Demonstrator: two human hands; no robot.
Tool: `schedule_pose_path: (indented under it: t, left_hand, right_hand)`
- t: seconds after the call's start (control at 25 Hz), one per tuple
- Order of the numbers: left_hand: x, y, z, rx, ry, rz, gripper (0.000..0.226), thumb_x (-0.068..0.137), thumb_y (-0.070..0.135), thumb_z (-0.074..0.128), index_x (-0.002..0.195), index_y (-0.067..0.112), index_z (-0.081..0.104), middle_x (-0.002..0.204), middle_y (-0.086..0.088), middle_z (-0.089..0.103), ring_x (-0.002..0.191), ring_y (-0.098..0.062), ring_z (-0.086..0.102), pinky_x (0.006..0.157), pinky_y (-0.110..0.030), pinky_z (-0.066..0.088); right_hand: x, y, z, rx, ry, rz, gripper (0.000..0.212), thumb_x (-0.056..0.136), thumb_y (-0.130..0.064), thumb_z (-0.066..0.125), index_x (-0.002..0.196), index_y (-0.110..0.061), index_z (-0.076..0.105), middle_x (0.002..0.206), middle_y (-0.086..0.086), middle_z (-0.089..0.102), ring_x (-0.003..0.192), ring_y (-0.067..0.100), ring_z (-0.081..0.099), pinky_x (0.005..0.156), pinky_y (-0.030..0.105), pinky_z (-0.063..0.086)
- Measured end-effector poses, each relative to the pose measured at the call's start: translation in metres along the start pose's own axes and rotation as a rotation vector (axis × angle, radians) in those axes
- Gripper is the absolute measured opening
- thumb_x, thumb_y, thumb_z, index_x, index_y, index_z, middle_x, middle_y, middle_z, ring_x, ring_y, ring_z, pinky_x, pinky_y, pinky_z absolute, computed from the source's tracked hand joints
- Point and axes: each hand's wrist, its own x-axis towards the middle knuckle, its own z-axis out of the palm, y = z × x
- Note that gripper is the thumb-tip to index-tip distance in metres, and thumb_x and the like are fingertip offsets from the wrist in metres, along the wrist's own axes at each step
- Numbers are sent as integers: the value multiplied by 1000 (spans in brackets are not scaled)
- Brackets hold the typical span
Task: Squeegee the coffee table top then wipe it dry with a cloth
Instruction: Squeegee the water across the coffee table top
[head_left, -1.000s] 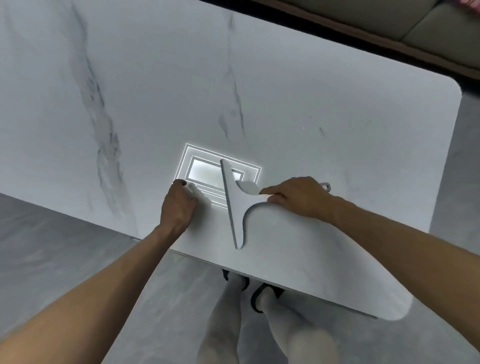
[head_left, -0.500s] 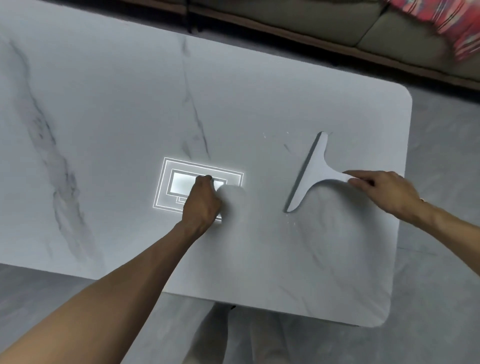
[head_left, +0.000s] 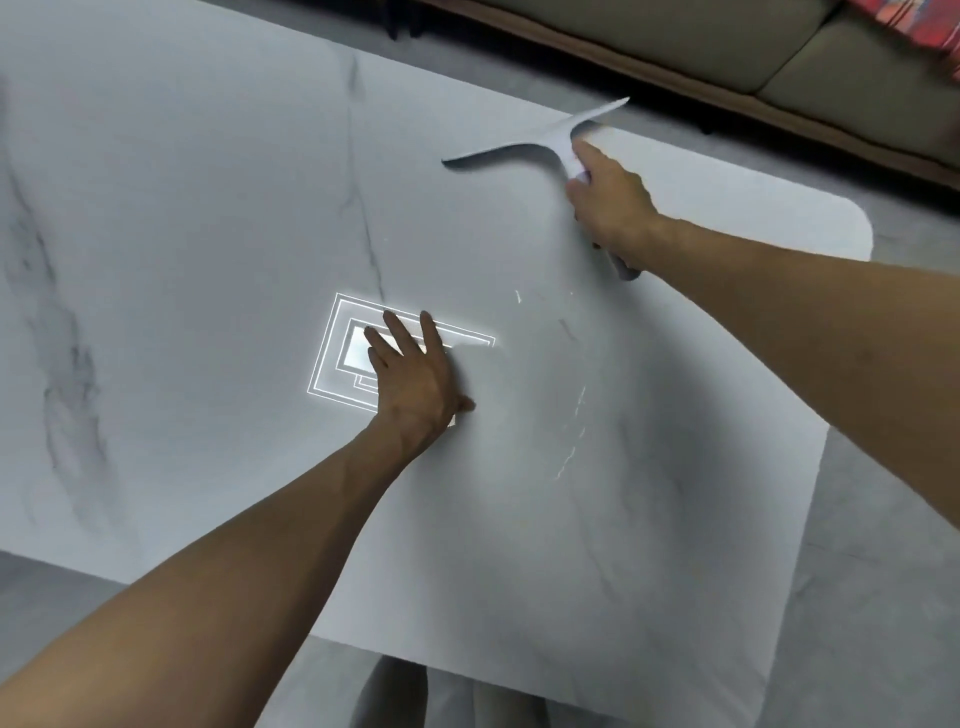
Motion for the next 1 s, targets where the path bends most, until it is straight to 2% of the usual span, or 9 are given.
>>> schedule_pose_path:
  t: [0.08, 0.16, 0.24, 0.32, 0.36, 0.56, 0.76, 0.88, 1.0]
  left_hand:
    - [0, 3, -5, 8, -33, 0, 130, 64, 63, 74, 150, 0, 0, 148, -46, 5, 134, -66, 11, 112, -59, 20]
    - [0, 7, -12, 35, -55, 7, 127, 68, 62, 72, 150, -2, -1, 146, -48, 5, 133, -67, 12, 111, -60, 21]
    - [-1, 9, -17, 25, -73, 6, 124, 72, 61, 70, 149, -4, -2, 145, -49, 5, 132, -68, 12, 110, -61, 22]
    - [-4, 11, -22, -3, -84, 4, 120, 76, 60, 67, 148, -6, -3, 144, -51, 4, 132, -69, 11, 110, -61, 22]
    - [-5, 12, -24, -16, -95, 4, 118, 79, 59, 65, 148, -7, -4, 143, -52, 4, 131, -69, 10, 110, -62, 22]
    - [-9, 15, -36, -165, -89, -27, 107, 84, 50, 63, 149, -5, -2, 146, -48, 4, 134, -65, 10, 112, -61, 22]
    - [-9, 18, -41, -221, -75, -68, 108, 82, 49, 66, 150, -3, 0, 148, -44, 5, 136, -63, 12, 113, -58, 24]
    - [-14, 21, -43, -143, -119, -73, 112, 83, 60, 58, 149, -6, -4, 145, -48, 7, 133, -66, 14, 110, -57, 27]
    - [-13, 21, -45, -124, -145, -44, 112, 80, 53, 67, 150, -1, -2, 149, -44, 3, 136, -63, 10, 113, -58, 22]
  right_hand:
    - [-19, 17, 5, -69, -12, -45, 52, 97, -23, 33, 148, -35, 32, 133, 11, 57, 117, 36, 53, 97, 38, 42]
    - [-49, 49, 1, -125, -27, -93, 51, 100, -24, 36, 149, -34, 31, 134, 16, 57, 118, 38, 53, 98, 38, 42]
    - [-86, 86, -9, -159, -55, -118, 50, 101, -25, 39, 148, -39, 31, 110, 16, 68, 100, 38, 61, 87, 39, 48]
    - [-123, 122, -22, -207, -99, -101, 52, 101, -26, 39, 147, -46, 28, 82, 6, 66, 78, 28, 62, 70, 35, 47]
    - [-141, 138, -31, -249, -119, -80, 52, 101, -26, 40, 147, -48, 27, 78, 2, 64, 74, 24, 61, 67, 33, 46]
    - [-180, 175, -76, -359, -147, -40, 50, 100, -31, 40, 146, -48, 30, 105, 1, 72, 90, 24, 65, 71, 29, 45]
    - [-82, 130, -83, -122, 96, 16, 47, 98, -29, 38, 144, -36, 38, 119, 11, 65, 105, 35, 60, 93, 40, 47]
    - [-34, 101, -66, 37, 143, 138, 51, 94, -26, 33, 144, -37, 37, 119, 15, 62, 103, 38, 58, 91, 46, 50]
    - [-50, 109, -46, -115, 124, 125, 51, 97, -27, 34, 147, -34, 33, 124, 21, 60, 108, 42, 57, 90, 41, 46]
